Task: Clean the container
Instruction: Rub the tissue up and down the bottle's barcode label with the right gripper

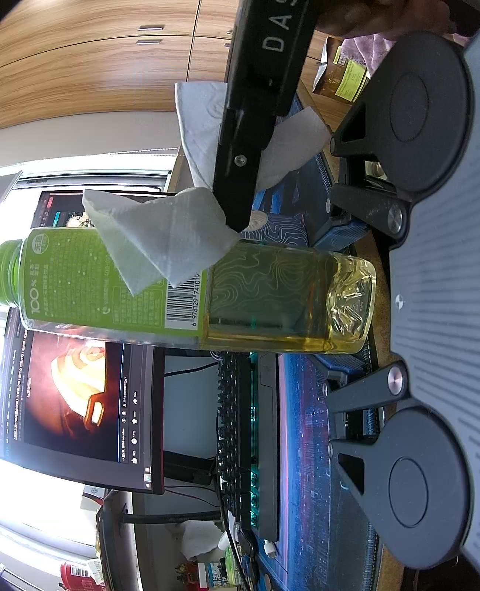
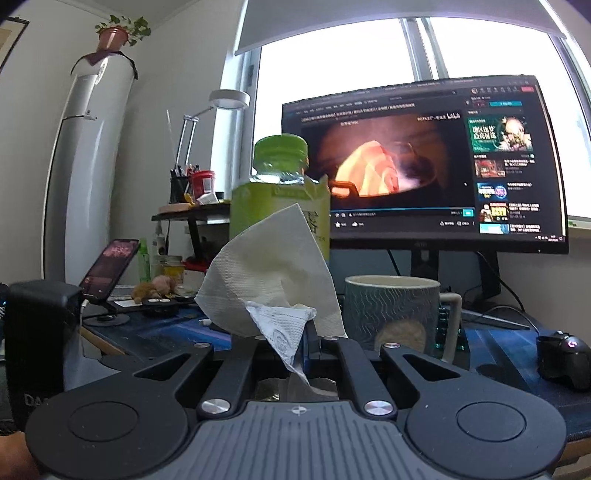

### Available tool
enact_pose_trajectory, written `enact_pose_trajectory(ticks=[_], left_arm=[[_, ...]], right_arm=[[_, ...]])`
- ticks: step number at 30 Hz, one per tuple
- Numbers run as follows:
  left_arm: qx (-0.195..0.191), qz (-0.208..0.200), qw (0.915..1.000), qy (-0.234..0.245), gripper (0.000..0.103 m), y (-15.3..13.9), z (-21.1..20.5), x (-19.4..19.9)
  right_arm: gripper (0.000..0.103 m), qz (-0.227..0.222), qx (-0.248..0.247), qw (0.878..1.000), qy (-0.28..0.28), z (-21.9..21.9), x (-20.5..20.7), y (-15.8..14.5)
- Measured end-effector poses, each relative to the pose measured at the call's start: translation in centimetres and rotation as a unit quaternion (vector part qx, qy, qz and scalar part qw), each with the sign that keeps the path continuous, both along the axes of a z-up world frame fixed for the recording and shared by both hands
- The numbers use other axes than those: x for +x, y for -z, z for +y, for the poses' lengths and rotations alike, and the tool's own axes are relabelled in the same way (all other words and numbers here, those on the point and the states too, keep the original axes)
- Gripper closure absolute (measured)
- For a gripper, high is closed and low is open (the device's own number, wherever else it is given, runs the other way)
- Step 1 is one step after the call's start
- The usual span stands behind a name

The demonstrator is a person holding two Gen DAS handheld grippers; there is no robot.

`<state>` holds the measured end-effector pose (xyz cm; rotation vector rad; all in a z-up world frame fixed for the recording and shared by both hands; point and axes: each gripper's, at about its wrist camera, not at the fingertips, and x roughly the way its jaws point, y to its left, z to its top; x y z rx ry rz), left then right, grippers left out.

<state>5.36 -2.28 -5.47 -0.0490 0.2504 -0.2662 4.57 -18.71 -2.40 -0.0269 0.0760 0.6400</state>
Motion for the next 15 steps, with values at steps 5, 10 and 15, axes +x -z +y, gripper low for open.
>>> enact_pose_trajectory(ticks=[5, 10, 15], left_arm=[[-0.001, 0.0, 1.0, 0.0, 0.042, 0.0, 0.1, 0.0], [-0.001, 0.0, 1.0, 0.0, 0.042, 0.0, 0.1, 0.0], [-0.001, 0.0, 1.0, 0.0, 0.042, 0.0, 0.1, 0.1]], right_arm=[[0.097, -0.011, -0.007, 1.0, 0.0, 0.3, -0.6, -0.4], [0.097, -0.026, -0.006, 1.0, -0.01, 0.7, -1.4, -1.0], [0.097, -0.017, -0.002, 1.0, -0.012, 0.6, -0.8, -0.5]])
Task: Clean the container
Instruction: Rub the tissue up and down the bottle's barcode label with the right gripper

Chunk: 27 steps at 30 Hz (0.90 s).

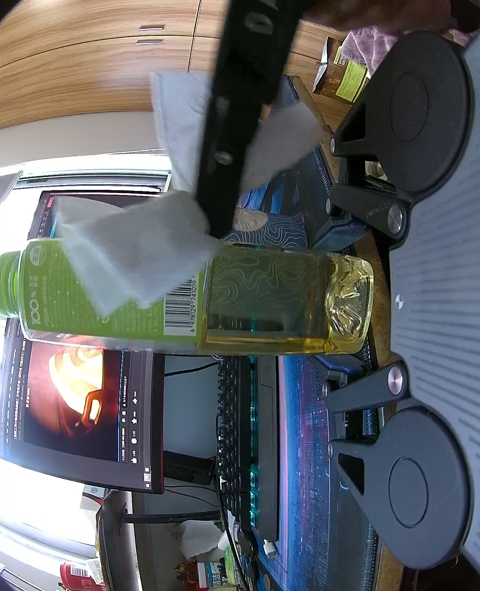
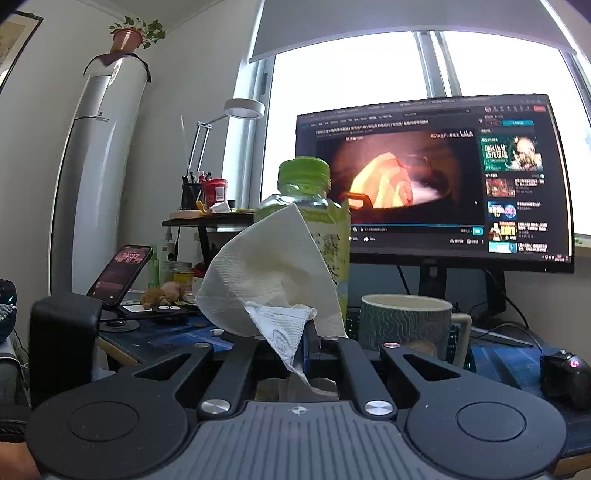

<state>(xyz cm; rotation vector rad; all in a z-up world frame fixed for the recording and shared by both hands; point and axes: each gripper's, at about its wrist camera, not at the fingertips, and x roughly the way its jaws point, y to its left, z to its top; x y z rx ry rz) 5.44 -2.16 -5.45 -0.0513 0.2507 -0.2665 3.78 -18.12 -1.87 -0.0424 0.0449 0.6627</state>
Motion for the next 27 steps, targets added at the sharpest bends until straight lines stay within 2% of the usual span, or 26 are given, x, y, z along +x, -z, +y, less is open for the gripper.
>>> enact_pose_trajectory(ticks=[6, 18, 27], left_arm=[[0.001, -0.001, 1.0, 0.0, 0.042, 0.0, 0.0, 0.0], [0.001, 0.0, 1.0, 0.0, 0.042, 0.0, 0.0, 0.1], [0.003, 0.0, 1.0, 0.0, 0.042, 0.1, 0.0, 0.2]], right_arm=[[0.097, 0.025, 0.002, 1.0, 0.015, -0.8, 1.3, 1.1], [0.097, -0.005, -0.002, 1.0, 0.001, -0.1, -0.3, -0.2], [0.097, 0.021, -0.003, 1.0, 0.015, -0.7, 1.0, 1.0]])
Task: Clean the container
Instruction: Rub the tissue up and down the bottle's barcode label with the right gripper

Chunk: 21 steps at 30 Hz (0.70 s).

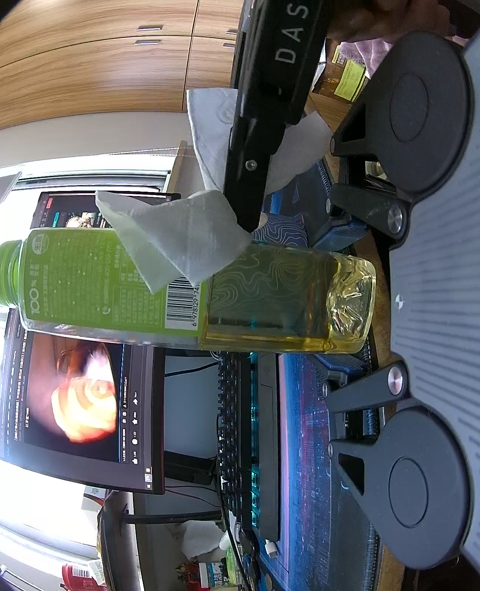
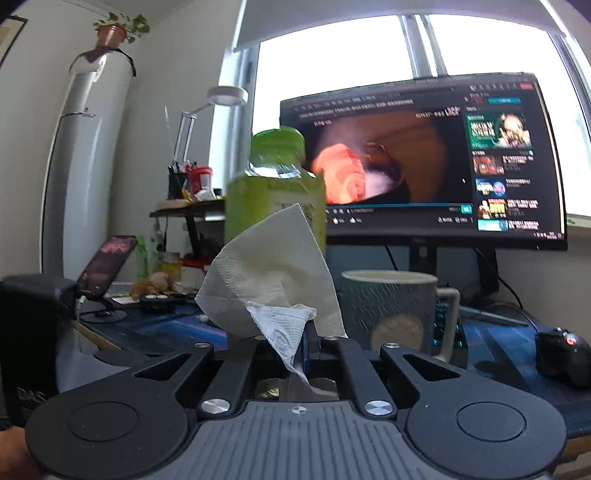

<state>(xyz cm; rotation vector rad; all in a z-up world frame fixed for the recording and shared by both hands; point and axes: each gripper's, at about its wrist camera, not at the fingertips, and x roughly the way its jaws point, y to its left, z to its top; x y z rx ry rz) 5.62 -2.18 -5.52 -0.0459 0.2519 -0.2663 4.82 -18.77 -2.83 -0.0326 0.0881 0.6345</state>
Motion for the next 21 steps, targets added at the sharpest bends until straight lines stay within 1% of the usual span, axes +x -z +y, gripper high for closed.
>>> enact_pose_trajectory(ticks=[10, 14, 21], left_arm=[[0.001, 0.0, 1.0, 0.001, 0.042, 0.0, -0.1, -0.1], [0.002, 0.0, 1.0, 0.001, 0.042, 0.0, -0.1, 0.0], [0.003, -0.001, 1.0, 0.0, 0.042, 0.0, -0.1, -0.1]], right_arm=[[0.097, -0.028, 0.004, 0.999, -0.018, 0.5, -1.5, -1.3], [0.097, -0.026, 0.01, 0.999, -0.021, 0.3, -1.3, -1.1], [0.097, -0.003, 0.006, 1.0, -0.005, -0.1, -0.1, -0.2]])
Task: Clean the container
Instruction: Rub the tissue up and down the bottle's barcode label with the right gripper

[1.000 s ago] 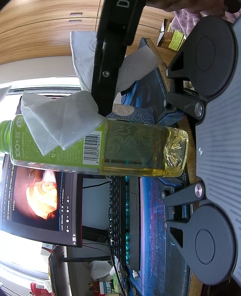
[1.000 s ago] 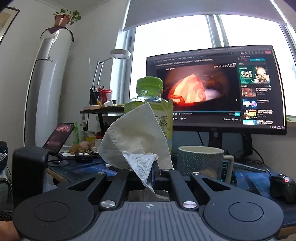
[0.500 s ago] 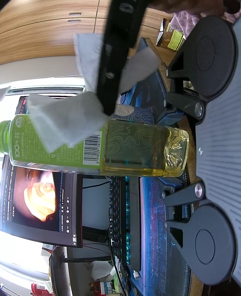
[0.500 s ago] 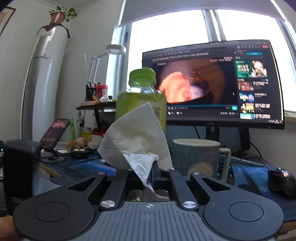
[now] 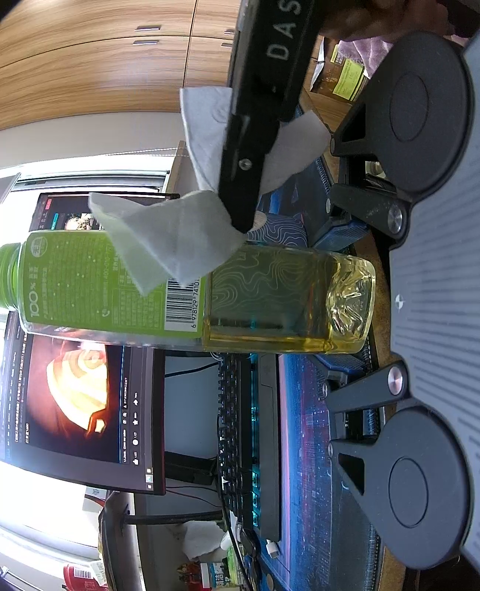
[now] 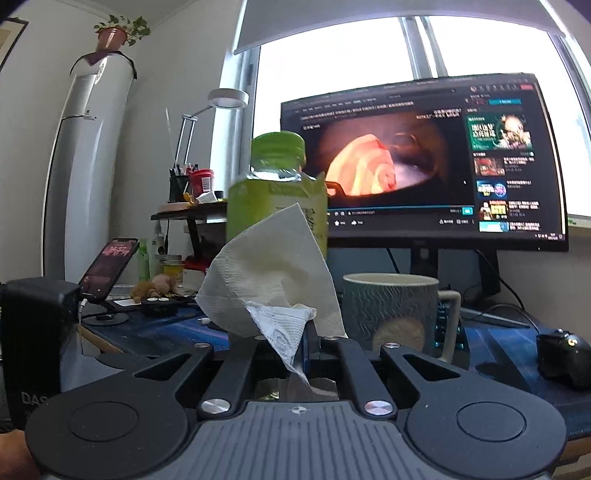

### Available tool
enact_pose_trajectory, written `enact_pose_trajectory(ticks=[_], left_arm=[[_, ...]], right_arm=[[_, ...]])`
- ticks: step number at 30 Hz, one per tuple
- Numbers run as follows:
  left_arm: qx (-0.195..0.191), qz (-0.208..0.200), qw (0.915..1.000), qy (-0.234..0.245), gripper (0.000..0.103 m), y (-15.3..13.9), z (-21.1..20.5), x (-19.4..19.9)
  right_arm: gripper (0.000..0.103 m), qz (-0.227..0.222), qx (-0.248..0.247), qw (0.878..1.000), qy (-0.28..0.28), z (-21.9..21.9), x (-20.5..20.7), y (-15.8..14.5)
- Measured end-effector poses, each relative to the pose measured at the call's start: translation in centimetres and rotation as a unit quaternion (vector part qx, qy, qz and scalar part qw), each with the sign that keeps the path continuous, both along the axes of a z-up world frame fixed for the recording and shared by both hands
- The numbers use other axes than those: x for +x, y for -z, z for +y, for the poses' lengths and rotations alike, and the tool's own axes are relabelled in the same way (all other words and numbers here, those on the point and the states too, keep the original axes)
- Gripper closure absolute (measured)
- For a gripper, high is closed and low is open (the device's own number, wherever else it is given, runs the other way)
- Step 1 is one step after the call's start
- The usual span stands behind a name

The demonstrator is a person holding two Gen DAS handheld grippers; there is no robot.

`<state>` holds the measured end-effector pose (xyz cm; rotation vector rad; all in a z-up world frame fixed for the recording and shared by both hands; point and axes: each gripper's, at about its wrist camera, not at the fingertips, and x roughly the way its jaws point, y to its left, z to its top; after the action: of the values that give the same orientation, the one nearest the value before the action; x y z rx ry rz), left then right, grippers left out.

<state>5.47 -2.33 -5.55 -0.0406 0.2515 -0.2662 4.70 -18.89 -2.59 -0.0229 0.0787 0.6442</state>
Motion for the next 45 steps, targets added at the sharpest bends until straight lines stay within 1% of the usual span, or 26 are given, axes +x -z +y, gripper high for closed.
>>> enact_pose_trajectory(ticks=[4, 15, 26, 36, 43, 45], left_arm=[[-0.001, 0.0, 1.0, 0.0, 0.042, 0.0, 0.0, 0.0], [-0.003, 0.0, 1.0, 0.001, 0.042, 0.0, 0.1, 0.0], [-0.003, 0.0, 1.0, 0.0, 0.042, 0.0, 0.1, 0.1], [-0.004, 0.0, 1.0, 0.001, 0.042, 0.0, 0.2, 0.1], [-0.003, -0.001, 1.0, 0.0, 0.042, 0.0, 0.1, 0.0], [-0.003, -0.001, 1.0, 0.0, 0.042, 0.0, 0.1, -0.1]], right_arm=[[0.097, 0.004, -0.004, 1.0, 0.004, 0.0, 0.2, 0.2], [0.097, -0.019, -0.001, 1.0, -0.012, 0.4, -1.0, -0.9], [0.097, 0.004, -0.003, 1.0, 0.004, 0.0, 0.2, 0.2], [0.097, -0.02, -0.002, 1.0, -0.012, 0.5, -1.2, -0.8], [0.097, 0.008, 0.002, 1.0, 0.0, -0.1, 0.4, 0.5], [0.097, 0.009, 0.0, 1.0, 0.002, -0.1, 0.3, 0.4]])
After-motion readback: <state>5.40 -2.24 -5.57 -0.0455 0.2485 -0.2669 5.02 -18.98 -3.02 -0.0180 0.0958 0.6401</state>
